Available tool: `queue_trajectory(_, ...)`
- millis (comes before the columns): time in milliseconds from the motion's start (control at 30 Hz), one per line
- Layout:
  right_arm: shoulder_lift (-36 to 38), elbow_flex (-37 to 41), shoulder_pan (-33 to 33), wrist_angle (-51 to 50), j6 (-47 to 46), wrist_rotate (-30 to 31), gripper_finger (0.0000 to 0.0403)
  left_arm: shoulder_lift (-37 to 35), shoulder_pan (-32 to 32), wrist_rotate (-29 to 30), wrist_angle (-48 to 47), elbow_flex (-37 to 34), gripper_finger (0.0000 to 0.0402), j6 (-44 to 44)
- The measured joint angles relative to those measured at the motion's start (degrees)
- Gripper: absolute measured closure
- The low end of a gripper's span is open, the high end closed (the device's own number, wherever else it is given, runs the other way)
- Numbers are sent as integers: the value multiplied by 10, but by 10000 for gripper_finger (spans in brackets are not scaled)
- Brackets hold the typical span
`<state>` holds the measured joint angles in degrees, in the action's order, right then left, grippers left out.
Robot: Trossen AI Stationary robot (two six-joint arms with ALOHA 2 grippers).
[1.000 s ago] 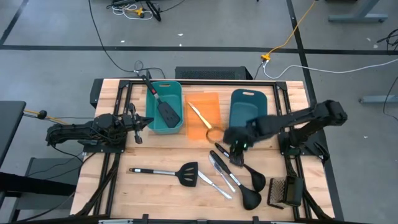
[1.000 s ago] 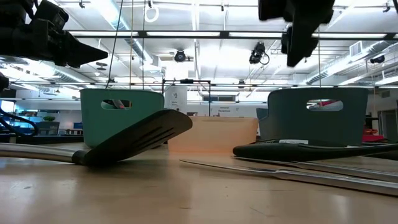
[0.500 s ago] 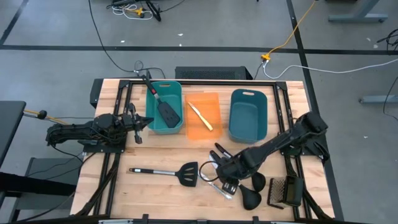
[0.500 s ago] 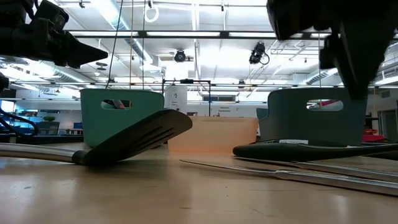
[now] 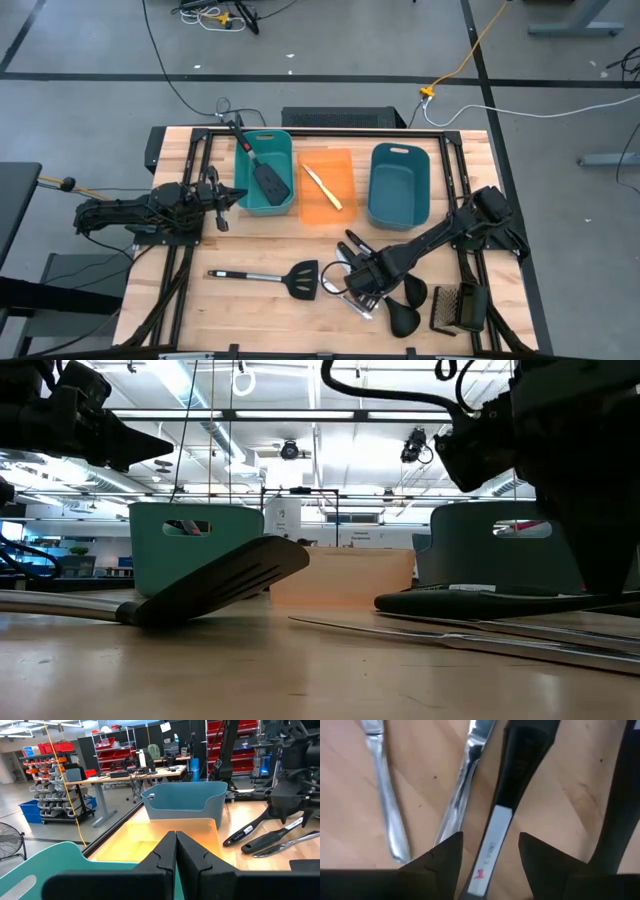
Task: Pick & Place Kitchen Items
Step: Put the bottom black serving spoon into the dark blue bin
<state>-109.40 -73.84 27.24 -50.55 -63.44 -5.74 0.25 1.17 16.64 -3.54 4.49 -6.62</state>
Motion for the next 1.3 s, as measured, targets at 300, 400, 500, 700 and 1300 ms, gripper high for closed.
queue_trajectory(300,0,40,0,56,5,-5,248,0,0,0,0,0,387,0)
queue_trajectory(400,0,41,-2,56,9,7,273,0,0,0,0,0,387,0)
queue_trajectory(500,0,41,-4,57,20,-3,315,0,0,0,0,0,387,-1)
queue_trajectory(700,4,41,-6,58,45,-10,341,0,0,0,0,0,387,-1)
queue_trajectory(1300,131,41,-6,79,110,105,341,0,0,0,0,0,387,-1)
